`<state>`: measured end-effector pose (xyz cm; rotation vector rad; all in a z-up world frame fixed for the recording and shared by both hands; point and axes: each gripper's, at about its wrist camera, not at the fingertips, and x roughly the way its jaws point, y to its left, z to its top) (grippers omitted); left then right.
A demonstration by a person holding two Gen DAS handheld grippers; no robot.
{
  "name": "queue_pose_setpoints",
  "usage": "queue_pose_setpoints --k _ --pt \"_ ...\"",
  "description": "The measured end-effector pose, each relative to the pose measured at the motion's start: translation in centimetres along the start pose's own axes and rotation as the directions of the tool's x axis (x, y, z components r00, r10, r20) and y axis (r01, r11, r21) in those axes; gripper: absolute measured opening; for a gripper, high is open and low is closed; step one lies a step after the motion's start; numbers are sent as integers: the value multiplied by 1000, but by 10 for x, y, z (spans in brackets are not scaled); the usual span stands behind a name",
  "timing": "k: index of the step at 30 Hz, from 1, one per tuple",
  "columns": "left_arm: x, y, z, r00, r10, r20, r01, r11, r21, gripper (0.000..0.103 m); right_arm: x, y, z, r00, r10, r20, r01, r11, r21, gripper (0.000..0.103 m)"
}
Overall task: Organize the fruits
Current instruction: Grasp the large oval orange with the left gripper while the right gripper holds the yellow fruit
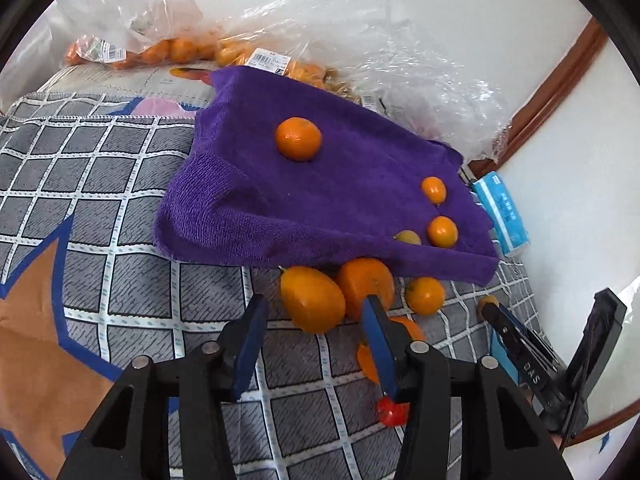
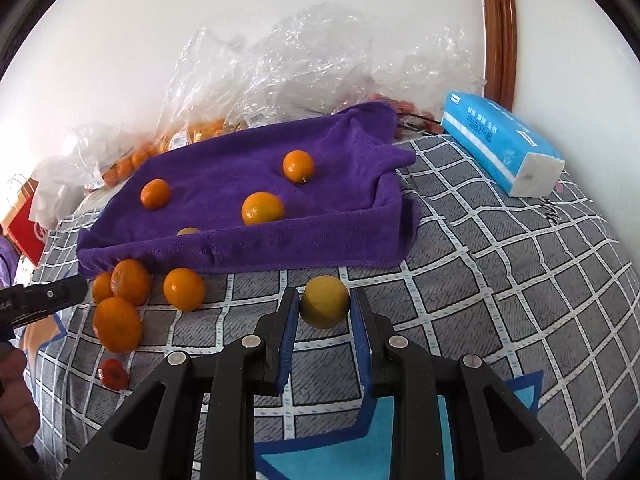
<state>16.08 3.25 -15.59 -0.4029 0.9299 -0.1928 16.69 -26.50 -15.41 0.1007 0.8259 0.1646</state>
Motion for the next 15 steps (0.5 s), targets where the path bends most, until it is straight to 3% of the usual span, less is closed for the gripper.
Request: queue_pose_setpoints --k 6,10,15 --pt "9 -3 2 1000 10 10 -10 1000 6 34 0 0 -2 999 44 -2 -44 999 13 26" --pt "2 1 2 1000 16 -6 -16 1000 -2 33 1 -3 -2 999 43 -7 -43 999 31 26" --pt "-10 -2 -2 992 125 -20 -123 989 86 34 3 -7 -1 998 58 -17 -57 997 44 26"
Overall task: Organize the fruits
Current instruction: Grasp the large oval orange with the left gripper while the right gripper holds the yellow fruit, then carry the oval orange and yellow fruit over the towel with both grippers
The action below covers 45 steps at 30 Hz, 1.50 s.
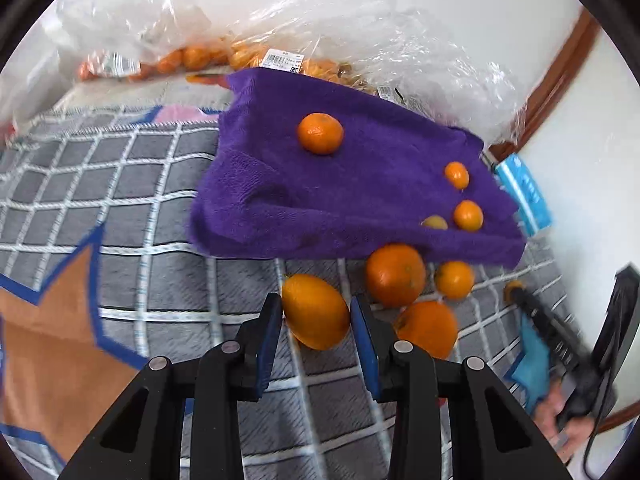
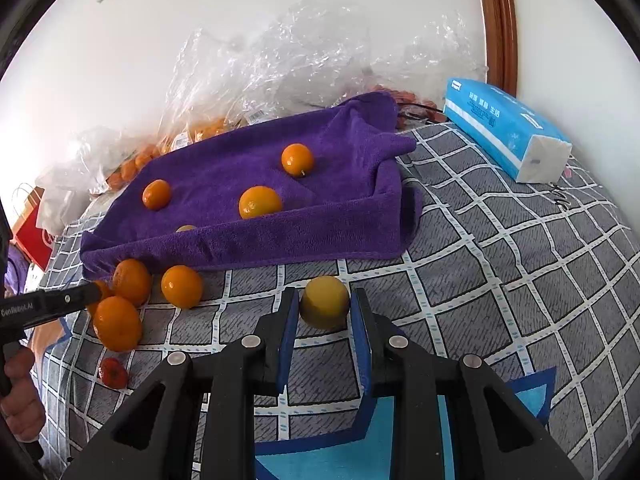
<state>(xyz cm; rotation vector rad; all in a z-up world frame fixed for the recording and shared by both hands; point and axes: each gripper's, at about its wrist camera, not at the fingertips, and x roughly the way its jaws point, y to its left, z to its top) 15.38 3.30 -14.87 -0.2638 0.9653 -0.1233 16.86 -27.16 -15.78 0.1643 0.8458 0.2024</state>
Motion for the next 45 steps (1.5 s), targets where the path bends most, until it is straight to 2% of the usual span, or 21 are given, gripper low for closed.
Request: queue_pose_setpoints --k 4,6,8,10,11,15,19,24,33,41,45 --pt "3 -6 -1 999 33 4 -33 999 41 41 2 3 1 1000 -17 -10 17 1000 -14 26" --pt "10 -5 0 999 36 2 -36 999 29 42 4 5 0 999 -31 -18 30 999 -26 26" --pt "10 -5 0 998 45 36 -46 999 20 42 6 7 0 999 -44 -25 43 998 -37 26" --pt "11 -4 -1 997 56 60 -57 998 19 41 7 10 0 998 -54 -27 52 997 -48 27" --pt "11 -5 -1 996 56 67 -58 998 26 34 7 10 0 998 -57 -27 55 997 -51 27" --pt "9 -6 -7 993 37 110 -44 997 68 32 9 12 0 997 -62 -37 59 996 -62 27" --pt "2 0 -6 988 -34 148 27 998 48 32 9 16 -1 996 -85 -32 82 993 -82 27" --pt "-5 0 -8 981 -55 189 46 998 49 32 3 19 -2 997 -83 -6 82 992 -98 27" --pt "-11 6 -9 972 -55 228 55 998 7 32 1 17 -1 996 -92 -6 91 993 -81 27" --pt "-14 -11 -13 970 -72 232 52 994 93 32 -5 18 -1 996 -82 22 84 993 -81 27" --pt "-16 -12 -14 968 -74 240 52 994 96 32 -8 16 -1 997 -67 35 69 995 -68 27"
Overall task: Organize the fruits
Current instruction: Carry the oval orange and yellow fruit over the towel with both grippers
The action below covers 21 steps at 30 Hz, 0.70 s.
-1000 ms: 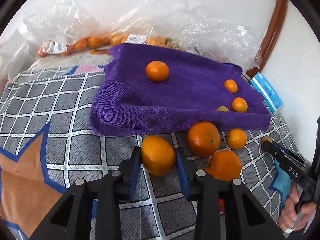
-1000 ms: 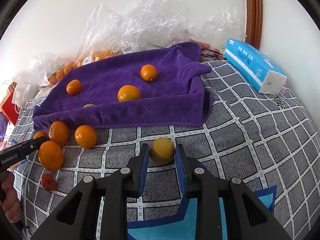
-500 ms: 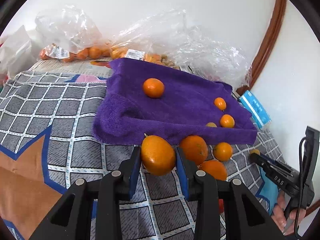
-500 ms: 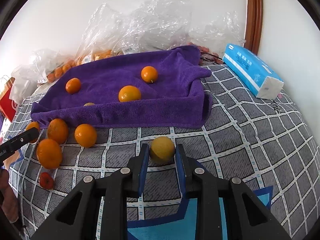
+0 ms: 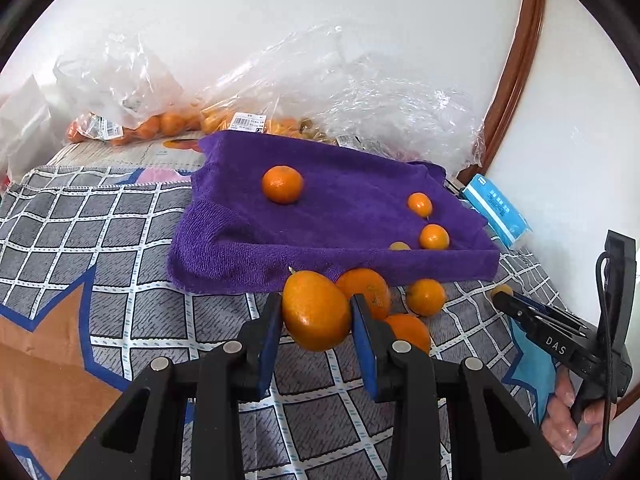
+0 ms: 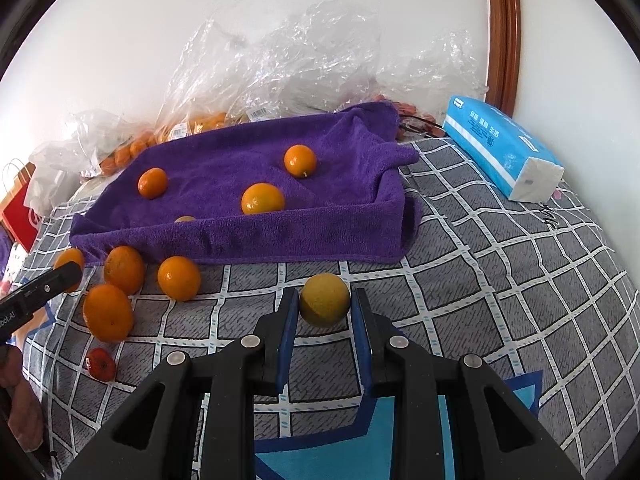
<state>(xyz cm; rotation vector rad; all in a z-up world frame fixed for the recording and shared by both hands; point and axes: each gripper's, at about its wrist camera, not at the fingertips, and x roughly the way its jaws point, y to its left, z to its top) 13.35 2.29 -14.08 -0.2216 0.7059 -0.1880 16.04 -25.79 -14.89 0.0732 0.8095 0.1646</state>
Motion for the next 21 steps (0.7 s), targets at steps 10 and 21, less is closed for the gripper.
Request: queue_pose_setpoints --k 10,21 --pt "-11 -6 -2 999 -9 46 8 1000 21 32 -13 -10 -1 998 -5 56 2 998 58 27" --pt "-21 7 4 996 -54 66 58 997 -56 32 -32 20 -8 998 3 56 -5 1000 25 27"
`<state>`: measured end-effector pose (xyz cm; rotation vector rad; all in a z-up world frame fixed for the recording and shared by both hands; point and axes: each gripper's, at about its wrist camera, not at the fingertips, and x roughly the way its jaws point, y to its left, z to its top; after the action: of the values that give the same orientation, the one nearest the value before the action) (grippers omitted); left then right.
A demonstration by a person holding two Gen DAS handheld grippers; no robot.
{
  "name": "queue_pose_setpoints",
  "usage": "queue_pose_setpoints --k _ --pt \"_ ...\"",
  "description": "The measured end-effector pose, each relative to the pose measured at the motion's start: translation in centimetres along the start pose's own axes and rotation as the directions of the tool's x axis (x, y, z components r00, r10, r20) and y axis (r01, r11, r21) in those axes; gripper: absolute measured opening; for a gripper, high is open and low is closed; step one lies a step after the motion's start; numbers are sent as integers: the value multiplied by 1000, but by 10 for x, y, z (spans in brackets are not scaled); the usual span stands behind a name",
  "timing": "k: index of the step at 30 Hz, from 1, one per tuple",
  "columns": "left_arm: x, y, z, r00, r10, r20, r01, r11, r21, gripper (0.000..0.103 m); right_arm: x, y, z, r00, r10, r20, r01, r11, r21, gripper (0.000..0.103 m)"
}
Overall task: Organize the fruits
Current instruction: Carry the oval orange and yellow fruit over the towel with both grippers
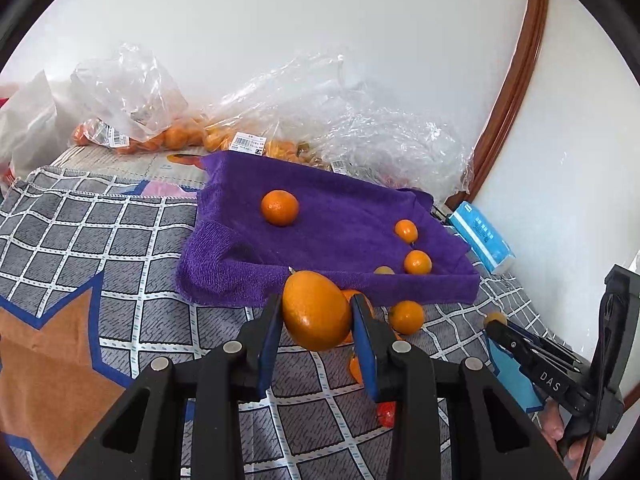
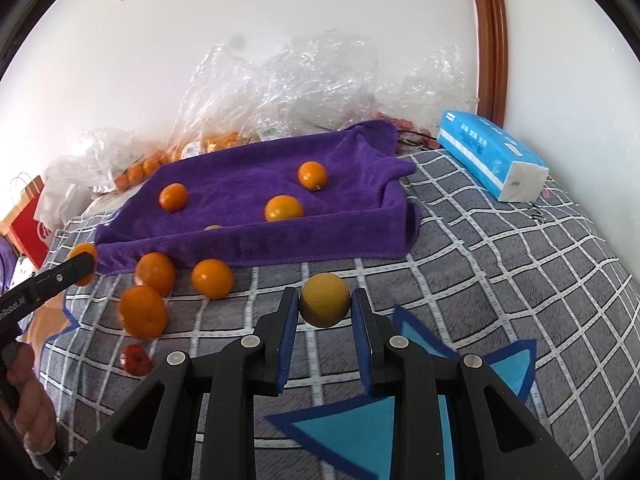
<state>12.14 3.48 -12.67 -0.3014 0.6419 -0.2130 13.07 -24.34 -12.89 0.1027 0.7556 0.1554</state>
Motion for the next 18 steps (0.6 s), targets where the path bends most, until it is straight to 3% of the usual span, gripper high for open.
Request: queue_pose_setpoints --k 8,18 --pt "-8 0 2 1000 -16 22 16 1000 -16 32 -11 14 7 1000 25 11 -25 1000 14 27" --pt "-11 3 4 999 -22 26 23 999 -42 32 -27 14 18 999 -8 38 7 1000 21 27"
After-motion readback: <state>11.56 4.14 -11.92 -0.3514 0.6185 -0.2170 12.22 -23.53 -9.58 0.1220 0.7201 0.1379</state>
